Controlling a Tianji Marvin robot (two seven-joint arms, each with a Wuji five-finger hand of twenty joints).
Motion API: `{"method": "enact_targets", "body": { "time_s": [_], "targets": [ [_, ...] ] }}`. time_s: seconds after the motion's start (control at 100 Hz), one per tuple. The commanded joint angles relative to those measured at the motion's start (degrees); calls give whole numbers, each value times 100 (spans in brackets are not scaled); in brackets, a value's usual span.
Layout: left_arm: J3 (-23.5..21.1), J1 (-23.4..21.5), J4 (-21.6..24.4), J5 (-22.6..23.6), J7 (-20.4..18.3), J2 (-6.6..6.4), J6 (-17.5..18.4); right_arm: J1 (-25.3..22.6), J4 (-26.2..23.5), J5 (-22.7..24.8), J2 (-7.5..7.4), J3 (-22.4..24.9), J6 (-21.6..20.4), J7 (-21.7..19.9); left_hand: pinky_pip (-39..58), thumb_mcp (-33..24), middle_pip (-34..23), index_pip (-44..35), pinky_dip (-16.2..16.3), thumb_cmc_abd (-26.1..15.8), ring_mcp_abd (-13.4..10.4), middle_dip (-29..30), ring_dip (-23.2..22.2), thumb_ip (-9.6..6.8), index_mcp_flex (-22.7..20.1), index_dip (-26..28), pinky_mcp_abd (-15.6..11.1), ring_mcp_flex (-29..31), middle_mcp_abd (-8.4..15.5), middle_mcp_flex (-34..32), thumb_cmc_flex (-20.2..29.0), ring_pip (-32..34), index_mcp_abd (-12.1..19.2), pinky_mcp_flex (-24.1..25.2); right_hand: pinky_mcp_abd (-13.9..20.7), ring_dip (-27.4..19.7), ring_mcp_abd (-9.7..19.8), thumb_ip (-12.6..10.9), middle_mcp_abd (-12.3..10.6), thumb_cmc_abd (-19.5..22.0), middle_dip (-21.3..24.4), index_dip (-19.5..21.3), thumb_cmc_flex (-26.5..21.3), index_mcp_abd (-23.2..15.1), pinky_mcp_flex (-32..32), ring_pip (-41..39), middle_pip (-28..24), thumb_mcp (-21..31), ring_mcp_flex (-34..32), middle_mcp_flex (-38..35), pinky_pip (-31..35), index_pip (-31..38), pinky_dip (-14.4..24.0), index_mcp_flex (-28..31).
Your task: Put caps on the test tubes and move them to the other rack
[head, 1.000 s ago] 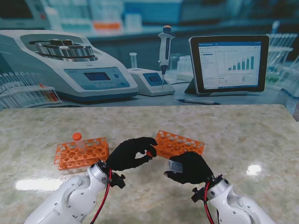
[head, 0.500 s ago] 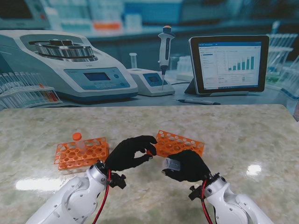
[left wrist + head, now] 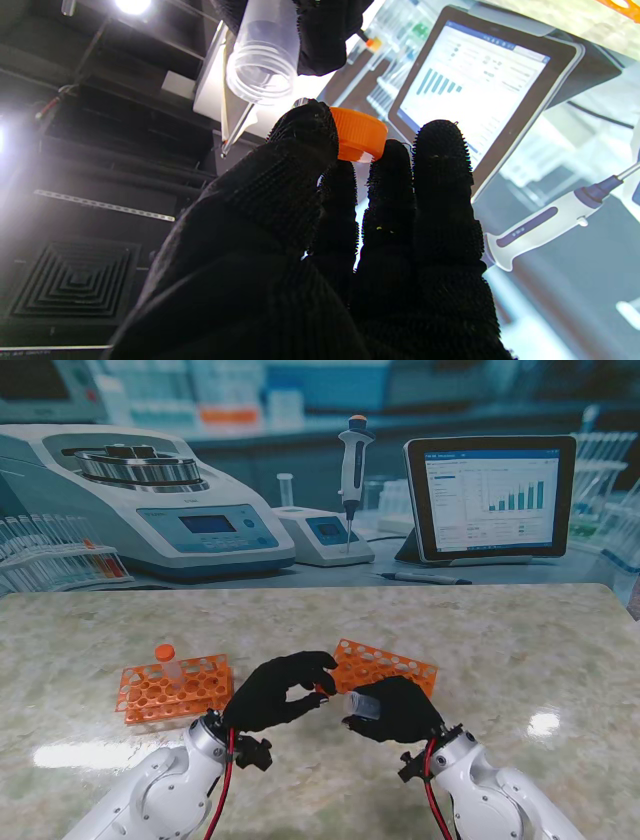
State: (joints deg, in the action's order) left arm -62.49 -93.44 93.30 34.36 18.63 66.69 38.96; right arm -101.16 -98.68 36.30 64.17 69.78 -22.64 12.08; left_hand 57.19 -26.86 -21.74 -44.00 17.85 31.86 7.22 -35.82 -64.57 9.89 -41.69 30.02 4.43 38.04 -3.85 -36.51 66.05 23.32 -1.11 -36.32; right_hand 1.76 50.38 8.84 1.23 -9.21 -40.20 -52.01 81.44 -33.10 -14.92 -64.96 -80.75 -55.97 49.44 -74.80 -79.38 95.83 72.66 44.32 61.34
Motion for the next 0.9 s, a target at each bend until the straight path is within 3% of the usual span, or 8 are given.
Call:
{"method": "enact_targets", "body": {
  "time_s": [0.0, 0.89],
  "targets": [
    [-20, -75, 93, 8, 11, 13, 46, 10, 18, -28, 35, -20, 47, -27, -134, -661, -1, -102, 86, -96, -381, -7, -237, -354, -163, 33, -47, 420, -48, 98, 792, 244, -101, 28, 547, 474, 885, -109, 209, 216, -111, 262, -288, -159, -402, -1187, -51, 33, -126, -315, 1840, 413, 290, 403],
    [-281, -576, 564, 105, 11, -2, 418, 258, 74, -156, 32, -60, 327, -191, -138, -647, 0, -108, 104, -115, -392, -5, -242, -362, -151, 38, -46, 419, -39, 104, 792, 243, -98, 30, 547, 472, 884, -110, 208, 213, -114, 261, -291, -155, -402, -1184, -49, 31, -126, -313, 1840, 412, 290, 403]
  ]
}}
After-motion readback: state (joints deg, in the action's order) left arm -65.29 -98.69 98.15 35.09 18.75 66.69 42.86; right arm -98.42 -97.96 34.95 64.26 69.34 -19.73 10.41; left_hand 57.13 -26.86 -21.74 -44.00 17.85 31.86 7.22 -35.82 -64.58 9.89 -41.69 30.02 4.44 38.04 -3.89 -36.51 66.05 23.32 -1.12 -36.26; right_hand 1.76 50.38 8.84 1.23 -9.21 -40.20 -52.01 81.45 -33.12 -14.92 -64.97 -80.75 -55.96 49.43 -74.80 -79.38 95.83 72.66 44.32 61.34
